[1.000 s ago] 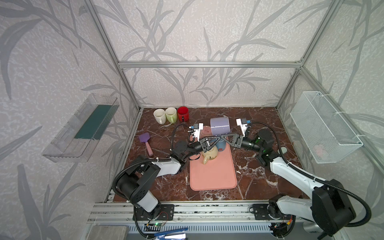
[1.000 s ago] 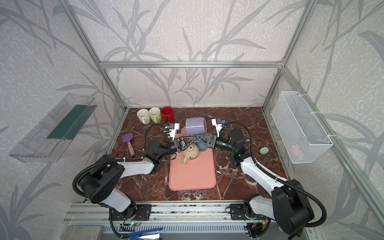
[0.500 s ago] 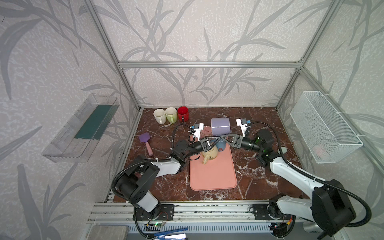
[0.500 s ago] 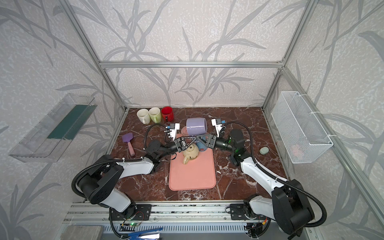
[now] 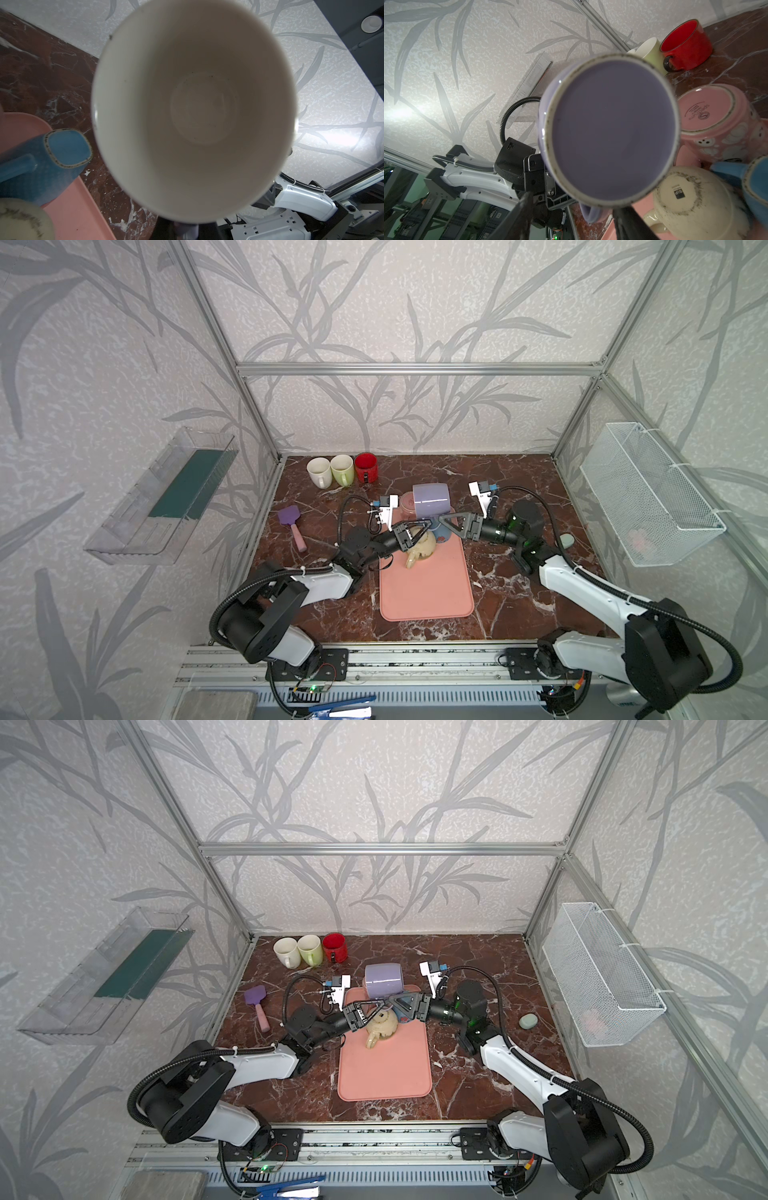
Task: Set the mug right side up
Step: 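Open the right gripper and pull it back while the left gripper lifts the lavender mug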
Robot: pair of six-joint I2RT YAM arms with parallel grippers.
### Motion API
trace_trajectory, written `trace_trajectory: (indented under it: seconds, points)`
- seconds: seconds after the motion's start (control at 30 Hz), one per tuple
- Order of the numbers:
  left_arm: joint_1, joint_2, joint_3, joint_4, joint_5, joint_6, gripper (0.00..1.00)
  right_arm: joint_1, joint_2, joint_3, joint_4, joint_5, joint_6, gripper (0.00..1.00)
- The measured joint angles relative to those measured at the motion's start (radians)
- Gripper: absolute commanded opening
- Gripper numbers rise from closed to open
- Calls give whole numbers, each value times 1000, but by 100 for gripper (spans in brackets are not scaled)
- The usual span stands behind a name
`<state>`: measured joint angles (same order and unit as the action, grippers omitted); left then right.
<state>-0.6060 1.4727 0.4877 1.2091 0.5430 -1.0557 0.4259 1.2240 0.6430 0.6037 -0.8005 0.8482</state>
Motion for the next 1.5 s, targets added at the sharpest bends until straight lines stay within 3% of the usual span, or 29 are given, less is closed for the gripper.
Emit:
trace_trajectory:
  seconds: [0.27, 0.47, 0.73, 0.93, 1.13, 1.5]
  points:
    - [18, -223, -6, -363, -103, 122, 0, 0, -137, -26, -158, 111, -144, 86]
    - [20, -416, 8, -649, -205, 246, 0, 8, -194, -32, -266, 174, -227, 89]
    - [26, -512, 165, -1095, -335, 401, 0, 74, -219, -57, -393, 275, -297, 90]
    - [26, -479, 368, -1391, -430, 517, 0, 137, -252, -82, -434, 350, -338, 91]
    - [27, -328, 593, -1642, -521, 627, 0, 172, -267, -116, -454, 393, -353, 91]
    - [38, -45, 886, -1910, -636, 768, 0, 180, -277, -169, -451, 426, -352, 90]
